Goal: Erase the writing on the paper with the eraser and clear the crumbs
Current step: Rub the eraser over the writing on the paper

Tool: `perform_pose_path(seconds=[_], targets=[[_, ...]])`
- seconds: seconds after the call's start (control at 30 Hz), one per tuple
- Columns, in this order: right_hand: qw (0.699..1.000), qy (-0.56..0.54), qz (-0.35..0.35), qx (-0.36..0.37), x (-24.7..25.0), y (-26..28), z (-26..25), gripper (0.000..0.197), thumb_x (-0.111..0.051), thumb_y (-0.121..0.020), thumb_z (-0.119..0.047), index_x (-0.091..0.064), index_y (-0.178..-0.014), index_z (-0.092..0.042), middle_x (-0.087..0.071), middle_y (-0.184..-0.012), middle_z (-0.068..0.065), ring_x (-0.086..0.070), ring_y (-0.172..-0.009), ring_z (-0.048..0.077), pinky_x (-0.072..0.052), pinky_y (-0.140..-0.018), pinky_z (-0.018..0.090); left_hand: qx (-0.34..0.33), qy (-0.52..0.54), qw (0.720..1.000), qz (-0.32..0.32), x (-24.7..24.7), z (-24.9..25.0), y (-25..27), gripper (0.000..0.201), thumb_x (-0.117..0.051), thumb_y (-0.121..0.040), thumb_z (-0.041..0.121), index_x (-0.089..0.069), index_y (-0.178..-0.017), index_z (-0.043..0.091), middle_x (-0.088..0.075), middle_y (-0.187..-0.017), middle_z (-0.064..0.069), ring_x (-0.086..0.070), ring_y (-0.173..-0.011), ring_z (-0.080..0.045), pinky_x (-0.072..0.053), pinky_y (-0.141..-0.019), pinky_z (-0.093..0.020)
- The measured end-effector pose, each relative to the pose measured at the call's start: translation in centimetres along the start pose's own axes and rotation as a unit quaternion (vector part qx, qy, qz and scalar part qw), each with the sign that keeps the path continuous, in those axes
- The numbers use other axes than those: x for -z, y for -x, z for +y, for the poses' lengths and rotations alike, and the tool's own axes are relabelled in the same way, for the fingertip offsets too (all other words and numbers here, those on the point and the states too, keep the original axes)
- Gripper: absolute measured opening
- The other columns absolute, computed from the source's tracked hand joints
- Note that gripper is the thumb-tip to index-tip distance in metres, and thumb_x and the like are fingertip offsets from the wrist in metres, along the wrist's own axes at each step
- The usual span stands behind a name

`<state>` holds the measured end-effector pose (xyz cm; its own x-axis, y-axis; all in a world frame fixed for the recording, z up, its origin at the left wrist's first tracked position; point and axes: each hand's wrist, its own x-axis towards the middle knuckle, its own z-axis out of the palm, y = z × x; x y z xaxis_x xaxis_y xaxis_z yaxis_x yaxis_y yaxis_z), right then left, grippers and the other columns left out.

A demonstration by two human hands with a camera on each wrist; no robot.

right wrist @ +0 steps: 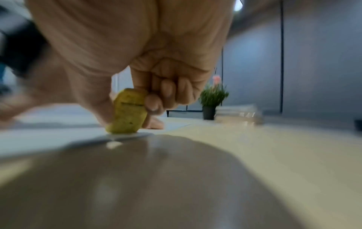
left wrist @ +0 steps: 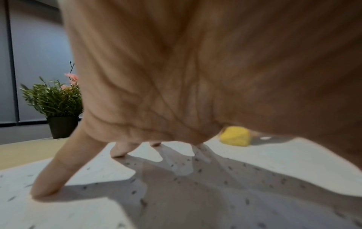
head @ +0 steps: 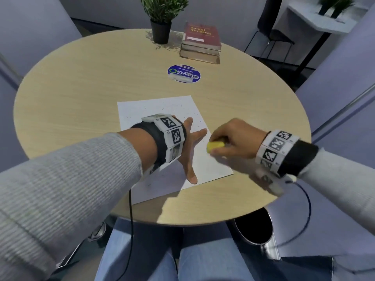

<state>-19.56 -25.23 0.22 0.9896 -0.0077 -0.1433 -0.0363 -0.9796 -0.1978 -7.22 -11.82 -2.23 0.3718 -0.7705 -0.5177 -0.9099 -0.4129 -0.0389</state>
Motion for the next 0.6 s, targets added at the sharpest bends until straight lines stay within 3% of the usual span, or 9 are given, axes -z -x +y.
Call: perform_pose_path(seconds=[0.07, 0.13, 0.2, 0.3, 0.37, 0.5, 0.6], targets=[[1.0, 0.013, 0.025, -0.008, 0.0, -0.3, 1.1, 0.035, -0.064, -0.08, -0.047, -0.071, -0.097, -0.018, -0.071, -0.082, -0.001, -0.058, -0.07, 0.016, -0.051, -0.071, 0.032, -0.008, 0.03, 1.0, 0.002, 0.0, 0.1, -0.2, 0.138, -0.085, -0.059, 0.063, 0.011, -0.156, 0.038, 0.018, -0.162, -0.018, 0.006, -0.148, -0.048, -0.008, -0.116, -0.065], [0.999, -0.008, 0.002, 0.035, -0.5, 0.8, -0.6, 0.034, -0.062, -0.078, -0.049, -0.071, -0.093, -0.019, -0.069, -0.074, -0.003, -0.056, -0.063, 0.014, -0.047, -0.064, 0.026, -0.003, 0.007, 1.0, 0.016, -0.4, 0.4, -0.5, 0.148, -0.078, -0.04, 0.083, 0.008, -0.154, 0.043, 0.009, -0.161, -0.02, -0.007, -0.142, -0.054, -0.016, -0.112, -0.07], [0.996, -0.028, -0.038, 0.08, -1.5, 2.3, -2.1, 0.035, -0.059, -0.079, -0.049, -0.07, -0.092, -0.02, -0.068, -0.072, -0.005, -0.058, -0.06, 0.012, -0.045, -0.06, 0.023, 0.003, -0.003, 1.0, 0.021, -0.6, 0.4, -0.8, 0.157, -0.067, -0.022, 0.094, 0.009, -0.151, 0.047, 0.005, -0.16, -0.019, -0.008, -0.139, -0.056, -0.018, -0.109, -0.071], [0.999, -0.013, -0.021, 0.024, -0.5, 0.9, -0.7, 0.035, -0.061, -0.079, -0.051, -0.071, -0.094, -0.02, -0.068, -0.072, -0.004, -0.059, -0.063, 0.014, -0.047, -0.063, 0.026, 0.013, 0.013, 1.0, 0.002, -0.3, 0.3, -0.5, 0.151, -0.067, -0.032, 0.093, 0.012, -0.152, 0.047, 0.01, -0.161, -0.013, 0.0, -0.142, -0.056, -0.012, -0.111, -0.073], [1.0, 0.02, 0.012, -0.011, 0.1, -0.2, 0.6, 0.035, -0.064, -0.079, -0.048, -0.072, -0.094, -0.018, -0.066, -0.07, -0.003, -0.058, -0.064, 0.018, -0.048, -0.064, 0.029, 0.004, -0.001, 1.0, 0.019, -0.2, 0.5, -0.5, 0.146, -0.065, -0.038, 0.093, 0.012, -0.153, 0.046, 0.004, -0.159, -0.015, -0.006, -0.14, -0.055, -0.012, -0.113, -0.069], [0.998, 0.027, -0.027, 0.051, -0.6, 1.2, -1.7, 0.036, -0.056, -0.077, -0.053, -0.071, -0.086, -0.021, -0.067, -0.069, -0.006, -0.057, -0.059, 0.014, -0.049, -0.06, 0.028, 0.0, 0.021, 1.0, 0.019, -0.7, 0.3, -0.3, 0.158, -0.077, -0.032, 0.084, 0.014, -0.153, 0.043, 0.022, -0.161, -0.017, 0.011, -0.144, -0.053, -0.005, -0.113, -0.071], [0.997, -0.013, -0.039, 0.063, -1.2, 2.7, -2.7, 0.034, -0.056, -0.083, -0.05, -0.07, -0.089, -0.02, -0.067, -0.069, -0.006, -0.057, -0.058, 0.01, -0.046, -0.056, 0.025, -0.012, 0.046, 0.999, -0.009, -0.4, -0.1, 0.0, 0.16, -0.079, -0.03, 0.078, 0.015, -0.154, 0.039, 0.021, -0.161, -0.018, 0.011, -0.147, -0.05, -0.009, -0.115, -0.069]])
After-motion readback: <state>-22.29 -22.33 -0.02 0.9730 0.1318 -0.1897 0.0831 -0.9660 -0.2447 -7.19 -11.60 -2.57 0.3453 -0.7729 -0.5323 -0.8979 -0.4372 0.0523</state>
